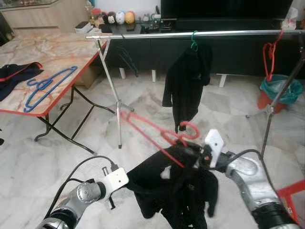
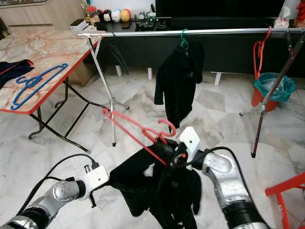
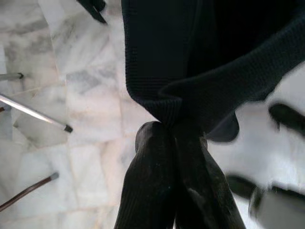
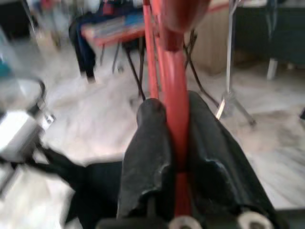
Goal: Hang hanger
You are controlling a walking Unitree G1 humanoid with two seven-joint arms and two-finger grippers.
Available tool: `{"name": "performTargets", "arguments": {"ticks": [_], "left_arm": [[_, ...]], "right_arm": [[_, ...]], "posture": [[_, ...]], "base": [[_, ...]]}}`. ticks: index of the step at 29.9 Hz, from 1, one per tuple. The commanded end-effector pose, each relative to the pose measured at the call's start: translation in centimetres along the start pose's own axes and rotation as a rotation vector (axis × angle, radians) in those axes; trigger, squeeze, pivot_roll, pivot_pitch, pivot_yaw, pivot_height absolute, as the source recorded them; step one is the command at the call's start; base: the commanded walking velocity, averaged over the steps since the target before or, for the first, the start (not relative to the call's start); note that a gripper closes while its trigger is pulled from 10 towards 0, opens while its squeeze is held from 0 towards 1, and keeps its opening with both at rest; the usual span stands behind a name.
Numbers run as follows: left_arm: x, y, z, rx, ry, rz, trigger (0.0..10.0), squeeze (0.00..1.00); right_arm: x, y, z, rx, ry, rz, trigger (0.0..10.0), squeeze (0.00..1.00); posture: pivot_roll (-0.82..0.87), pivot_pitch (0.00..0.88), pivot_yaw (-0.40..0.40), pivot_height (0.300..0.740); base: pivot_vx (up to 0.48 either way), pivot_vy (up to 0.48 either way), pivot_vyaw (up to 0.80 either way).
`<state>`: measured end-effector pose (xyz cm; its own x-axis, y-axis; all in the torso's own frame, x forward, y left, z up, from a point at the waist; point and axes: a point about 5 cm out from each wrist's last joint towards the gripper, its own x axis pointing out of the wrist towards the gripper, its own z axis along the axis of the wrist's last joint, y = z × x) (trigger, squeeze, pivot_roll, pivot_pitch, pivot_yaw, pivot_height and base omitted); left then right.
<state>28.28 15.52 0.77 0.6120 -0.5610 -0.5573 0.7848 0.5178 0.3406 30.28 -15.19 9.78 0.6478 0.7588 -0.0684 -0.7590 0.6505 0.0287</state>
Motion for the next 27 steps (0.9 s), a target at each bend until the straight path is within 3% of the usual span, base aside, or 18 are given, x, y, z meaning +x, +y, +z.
{"name": "performTargets", "arguments": {"ticks": [1, 6, 7, 9, 10, 11, 12, 13, 14, 15, 16, 17, 19, 20, 23, 25, 27], "left_arm": [[0.0, 1.2, 1.3, -0.024, -0.07, 0.021, 0.0, 0.0], [0.2, 2.7, 3.8, -0.096, -0.203, 0.054, 0.0, 0.0], [0.3, 2.9, 4.8, -0.126, -0.266, 0.029, 0.0, 0.0], [0.3, 3.0, 5.4, -0.14, -0.297, 0.01, 0.0, 0.0], [0.4, 3.0, 5.6, -0.144, -0.305, -0.005, 0.0, 0.0], [0.4, 2.8, 6.0, -0.131, -0.32, -0.044, 0.0, 0.0], [0.4, 2.7, 6.2, -0.125, -0.325, -0.057, 0.0, 0.0], [0.4, 2.7, 6.2, -0.116, -0.321, -0.059, 0.0, 0.0], [0.5, 2.8, 6.0, -0.108, -0.301, -0.043, 1.1, 0.0], [0.5, 2.8, 6.0, -0.108, -0.301, -0.043, 1.1, 0.0], [0.5, 3.0, 5.3, -0.107, -0.252, 0.005, 4.7, 0.0], [0.5, 3.3, 4.8, -0.11, -0.212, 0.046, 10.0, 0.0], [0.4, 3.6, 3.9, -0.136, -0.155, 0.11, 10.0, 0.0], [0.2, 3.7, 3.0, -0.199, -0.146, 0.158, 10.0, 0.0], [-0.3, 4.0, 1.6, -0.301, -0.105, 0.271, 10.0, 0.0], [-0.8, 4.2, 0.4, -0.371, -0.07, 0.357, 10.0, 0.0], [-1.0, 4.3, 0.1, -0.388, -0.059, 0.383, 10.0, 0.0]], "right_arm": [[0.7, -0.3, 1.5, 0.034, -0.122, -0.061, 0.0, 0.0], [1.6, 0.1, 0.6, 0.106, -0.16, -0.129, 0.0, 0.0], [1.7, -0.2, 0.1, 0.127, -0.155, -0.202, 0.0, 0.0], [1.8, -0.3, -0.3, 0.149, -0.157, -0.233, 0.0, 0.0], [1.7, -0.4, -0.4, 0.155, -0.164, -0.248, 1.8, 0.0], [1.5, -1.0, -0.6, 0.189, -0.18, -0.341, 0.9, 0.0], [1.4, -1.3, -0.8, 0.198, -0.182, -0.382, 1.5, 0.0], [1.2, -1.8, -0.9, 0.193, -0.17, -0.437, 8.8, 0.0], [0.9, -2.5, -1.2, 0.192, -0.157, -0.529, 10.0, 0.0], [0.9, -2.5, -1.2, 0.192, -0.157, -0.529, 10.0, 0.0], [0.5, -3.0, -1.5, 0.19, -0.138, -0.586, 10.0, 0.0], [0.2, -3.3, -1.7, 0.166, -0.112, -0.621, 10.0, 0.0], [-0.5, -3.9, -2.3, 0.143, -0.069, -0.704, 10.0, 0.0], [-1.5, -4.6, -3.1, 0.149, -0.014, -0.804, 10.0, 0.0], [-3.1, -5.1, -4.7, 0.169, 0.064, -0.927, 10.0, 0.0], [-3.9, -5.0, -5.8, 0.196, 0.1, -0.97, 10.0, 0.0], [-4.1, -4.9, -6.1, 0.198, 0.111, -0.98, 10.0, 0.0]], "posture": [[0.01, 0.044, 0.093, 0.74], [0.0, 0.043, 0.091, 0.74], [0.0, 0.043, 0.088, 0.74], [0.01, 0.044, 0.088, 0.74], [0.01, 0.044, 0.088, 0.74], [0.01, 0.043, 0.087, 0.74], [0.01, 0.043, 0.087, 0.74], [0.01, 0.043, 0.088, 0.74], [0.01, 0.043, 0.088, 0.74], [0.01, 0.043, 0.088, 0.74], [0.0, 0.04, 0.089, 0.74], [0.0, 0.04, 0.089, 0.74], [0.0, 0.039, 0.09, 0.74], [0.0, 0.037, 0.089, 0.74], [0.0, 0.038, 0.088, 0.74], [0.0, 0.037, 0.087, 0.74], [0.0, 0.038, 0.086, 0.74]], "base": [[0.0, 0.0, 0.0], [0.0, 0.0, 0.0], [0.0, 0.0, 0.0], [0.0, 0.0, 0.0], [0.0, 0.0, 0.0], [0.0, 0.0, 0.0], [0.0, 0.0, 0.0], [0.0, 0.0, 0.0], [0.0, 0.0, 0.0], [0.0, 0.0, 0.0], [0.0, 0.0, 0.0], [0.0, 0.0, 0.0], [0.0, 0.0, 0.0], [0.0, 0.0, 0.0], [0.0, 0.0, 0.0], [0.0, 0.0, 0.0], [0.0, 0.0, 0.0]]}}
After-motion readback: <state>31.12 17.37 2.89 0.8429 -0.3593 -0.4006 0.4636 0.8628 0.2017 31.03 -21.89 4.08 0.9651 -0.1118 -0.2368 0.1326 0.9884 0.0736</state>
